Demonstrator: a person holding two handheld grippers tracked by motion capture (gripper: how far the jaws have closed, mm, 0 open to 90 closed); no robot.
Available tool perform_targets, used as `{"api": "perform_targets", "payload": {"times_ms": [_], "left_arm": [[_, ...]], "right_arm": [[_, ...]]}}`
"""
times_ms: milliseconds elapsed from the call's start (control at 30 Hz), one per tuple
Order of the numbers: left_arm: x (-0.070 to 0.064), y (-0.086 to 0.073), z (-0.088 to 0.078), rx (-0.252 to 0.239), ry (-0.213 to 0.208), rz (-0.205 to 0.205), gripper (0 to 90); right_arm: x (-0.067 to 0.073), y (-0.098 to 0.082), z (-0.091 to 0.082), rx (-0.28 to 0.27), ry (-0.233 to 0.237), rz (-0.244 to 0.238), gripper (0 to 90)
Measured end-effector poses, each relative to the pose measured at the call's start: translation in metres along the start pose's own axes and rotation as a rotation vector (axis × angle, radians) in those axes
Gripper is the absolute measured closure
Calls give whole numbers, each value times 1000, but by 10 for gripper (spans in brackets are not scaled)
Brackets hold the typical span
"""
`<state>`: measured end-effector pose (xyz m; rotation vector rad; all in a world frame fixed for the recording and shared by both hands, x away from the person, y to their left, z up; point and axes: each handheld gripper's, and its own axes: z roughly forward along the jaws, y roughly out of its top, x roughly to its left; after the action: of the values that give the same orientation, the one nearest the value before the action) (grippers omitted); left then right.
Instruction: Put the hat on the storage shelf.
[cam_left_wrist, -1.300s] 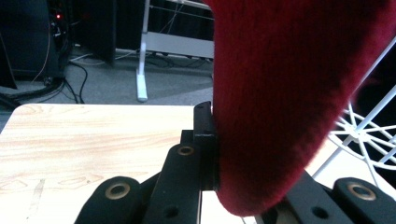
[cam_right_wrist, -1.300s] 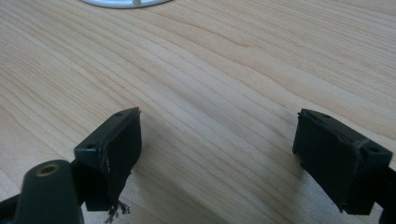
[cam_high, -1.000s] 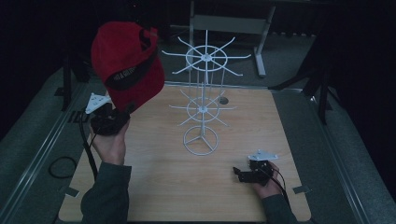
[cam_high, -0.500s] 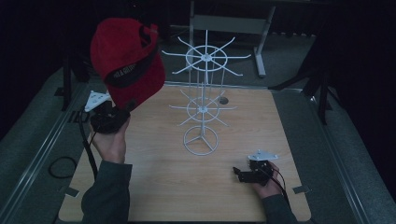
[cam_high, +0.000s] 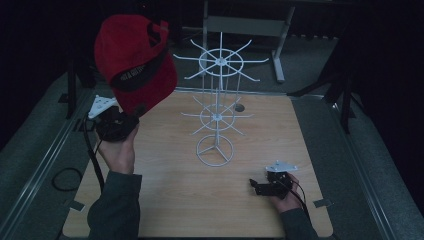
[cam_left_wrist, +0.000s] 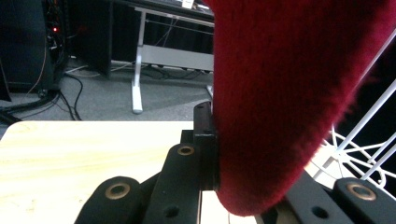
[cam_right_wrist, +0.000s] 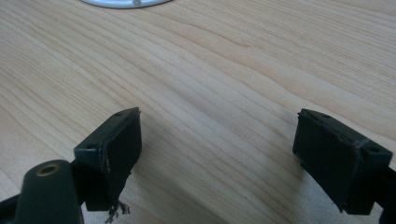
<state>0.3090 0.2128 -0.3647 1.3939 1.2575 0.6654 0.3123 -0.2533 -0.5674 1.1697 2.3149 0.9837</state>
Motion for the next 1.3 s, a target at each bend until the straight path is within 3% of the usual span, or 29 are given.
{"api": "perform_targets", "payload": {"times_ms": [1300], "left_arm": [[-17,2,-10,-27,-40,49,859]], "right_arm": [[0,0,0,0,0,1,153]]}}
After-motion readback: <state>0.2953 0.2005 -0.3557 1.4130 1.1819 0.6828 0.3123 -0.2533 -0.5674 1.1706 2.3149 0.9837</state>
